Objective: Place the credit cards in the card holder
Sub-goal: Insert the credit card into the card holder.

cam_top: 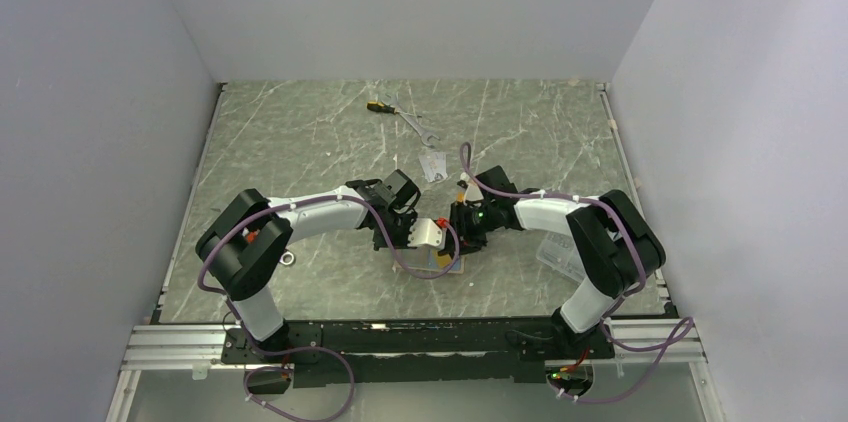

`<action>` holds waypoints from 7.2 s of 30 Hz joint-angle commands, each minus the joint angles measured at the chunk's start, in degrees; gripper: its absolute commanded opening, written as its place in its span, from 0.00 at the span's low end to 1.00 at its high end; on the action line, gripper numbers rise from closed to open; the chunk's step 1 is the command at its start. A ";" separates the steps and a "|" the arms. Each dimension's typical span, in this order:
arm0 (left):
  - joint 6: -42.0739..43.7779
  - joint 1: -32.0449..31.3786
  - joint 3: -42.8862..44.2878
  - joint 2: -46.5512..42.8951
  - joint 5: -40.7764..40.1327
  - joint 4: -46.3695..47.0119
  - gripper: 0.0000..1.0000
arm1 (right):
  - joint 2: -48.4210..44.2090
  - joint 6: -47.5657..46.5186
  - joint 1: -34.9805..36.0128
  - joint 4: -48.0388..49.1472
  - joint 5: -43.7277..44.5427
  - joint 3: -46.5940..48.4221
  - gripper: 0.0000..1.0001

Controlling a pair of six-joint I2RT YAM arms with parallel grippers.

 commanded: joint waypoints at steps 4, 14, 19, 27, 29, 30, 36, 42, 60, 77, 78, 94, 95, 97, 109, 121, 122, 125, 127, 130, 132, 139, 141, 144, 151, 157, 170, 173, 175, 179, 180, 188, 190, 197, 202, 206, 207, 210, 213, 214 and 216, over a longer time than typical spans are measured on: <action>0.30 -0.27 -1.73 0.90 -0.94 -1.33 0.02 | -1.21 -2.51 0.08 -3.16 -0.25 2.50 0.20; -0.06 -0.26 -1.76 0.87 -0.93 -1.54 0.02 | 2.27 3.01 0.17 6.32 -4.61 -1.35 0.00; -0.18 -0.36 -1.75 1.17 -1.20 -1.66 0.02 | 5.12 6.90 0.23 12.98 -7.30 -3.48 0.00; -0.10 -0.60 -2.25 0.82 -1.27 -1.44 0.01 | 6.92 10.72 0.16 17.79 -7.98 -5.55 0.00; -0.05 -0.63 -2.30 0.74 -1.37 -1.34 0.01 | 7.22 11.75 0.15 19.01 -8.11 -6.34 0.00; -0.09 -0.68 -2.34 0.81 -1.37 -1.40 0.01 | 7.46 12.11 0.14 19.46 -8.17 -6.53 0.00; 0.00 -0.82 -2.82 0.47 -1.24 -0.98 0.00 | 7.21 14.03 0.33 21.28 -6.82 -7.97 0.00; 0.08 -0.91 -3.16 0.22 -1.26 -1.05 0.00 | 6.95 15.62 0.60 23.34 -5.82 -9.41 0.00; 1.96 -1.43 -4.16 1.08 -1.18 -1.28 0.00 | 9.54 19.88 -0.49 30.35 -3.03 -10.27 0.00; 2.99 -2.55 -5.00 1.26 -0.38 -1.61 0.00 | 9.58 28.08 0.69 42.03 1.21 -14.35 0.00; 3.11 -2.64 -5.02 1.26 -0.33 -1.59 0.00 | 9.58 28.42 0.81 42.86 1.33 -14.61 0.00; 4.14 -3.31 -6.64 0.78 -1.06 -0.83 0.00 | 9.34 30.63 2.85 43.43 3.67 -15.51 0.11; 4.27 -3.32 -6.68 0.67 -1.18 -0.85 0.00 | 9.48 30.47 2.95 43.06 3.69 -15.45 0.15; 4.33 -3.31 -6.69 0.56 -1.29 -0.93 0.00 | 9.64 29.74 2.96 41.75 3.26 -14.86 0.25; 4.06 -3.06 -6.73 -0.38 -0.69 -0.50 0.00 | -0.94 17.03 4.88 6.23 14.97 -6.21 0.56; 4.06 -2.97 -7.48 -0.96 -0.28 -0.19 0.00 | -1.46 12.97 7.63 -0.81 15.06 -1.42 0.46; 4.11 -2.96 -7.52 -0.80 -0.25 -0.13 0.00 | -1.60 12.11 7.58 -1.90 15.14 -0.74 0.47; 3.94 -2.97 -7.10 -0.43 -0.10 -0.23 0.00 | -2.01 11.77 7.39 -2.44 14.76 -0.49 0.48; 3.83 -3.01 -6.96 -0.41 0.01 -0.31 0.00 | -1.81 11.02 7.40 -3.79 15.63 0.06 0.48; 3.96 -2.96 -7.14 -0.59 -0.02 -0.33 0.00 | -2.31 9.71 7.48 -6.74 17.84 0.95 0.49; 4.15 -2.96 -7.37 -0.44 -0.15 -0.25 0.00 | -2.54 9.15 7.55 -8.39 18.48 1.36 0.50; 4.12 -2.98 -7.03 -0.21 0.11 -0.02 0.00 | -2.97 8.47 8.46 -9.66 17.60 2.32 0.52; 4.12 -3.03 -6.82 -0.39 0.12 -0.05 0.00 | -3.70 8.94 8.30 -8.16 15.27 1.75 0.50; 4.02 -2.98 -6.71 -0.63 0.07 -0.03 0.00 | -5.27 10.22 8.22 -6.87 14.02 0.95 0.48; 3.85 -2.96 -6.26 -1.09 0.32 -0.45 0.00 | -7.86 11.34 7.94 -7.34 14.58 -0.15 0.36; 3.82 -3.01 -6.45 -1.14 0.35 -0.40 0.00 | -9.12 11.29 6.98 -6.81 15.03 -1.01 0.39; 3.58 -2.98 -5.51 -0.68 1.03 -1.06 0.00 | -9.48 15.03 5.83 1.05 13.02 -6.76 0.06; 3.50 -3.04 -5.18 -0.43 1.57 -1.29 0.00 | -10.37 16.40 4.85 3.40 13.00 -9.22 0.03; 3.45 -3.09 -4.99 -0.21 1.82 -1.46 0.00 | -10.43 17.46 4.29 5.86 12.58 -10.62 0.02; 3.62 -3.38 -4.83 -0.05 1.87 -1.75 0.00 | -8.81 18.75 4.03 8.84 11.90 -11.59 0.00; 3.72 -3.46 -4.85 -0.06 1.86 -1.76 0.00 | -8.53 19.08 3.93 9.52 11.86 -11.81 0.00; 3.76 -3.85 -4.94 0.13 1.98 -2.01 0.00 | -7.47 20.46 3.84 12.67 11.95 -12.59 0.00; 3.70 -3.94 -4.88 0.18 2.08 -1.98 0.00 | -6.87 20.75 3.91 13.64 11.38 -12.67 0.00; 3.76 -4.12 -4.76 0.11 2.22 -1.85 0.00 | -3.69 19.39 6.69 12.59 10.42 -9.21 0.05; 3.95 -4.10 -4.77 0.17 2.15 -1.88 0.00 | -1.86 18.13 8.01 11.13 9.73 -6.82 0.09; 3.98 -4.11 -4.33 0.29 2.31 -2.10 0.00 | -1.40 17.65 8.59 10.59 9.45 -5.67 0.22; 3.97 -4.10 -4.20 0.29 2.36 -2.23 0.00 | -1.40 17.60 8.73 10.68 9.24 -5.64 0.25; 4.06 -4.10 -3.97 0.37 2.28 -2.58 0.00 | -1.14 16.77 8.64 9.43 7.89 -5.05 0.36; 4.30 -4.10 -4.20 0.17 2.07 -2.80 0.00 | -3.75 14.64 7.78 3.85 9.86 -4.33 0.42; 4.37 -4.10 -4.39 0.06 1.79 -2.67 0.00 | -5.18 13.97 7.06 2.08 10.89 -4.32 0.41; 4.53 -4.12 -4.62 -0.10 1.62 -2.65 0.00 | -7.62 13.23 5.51 -0.90 12.69 -4.18 0.33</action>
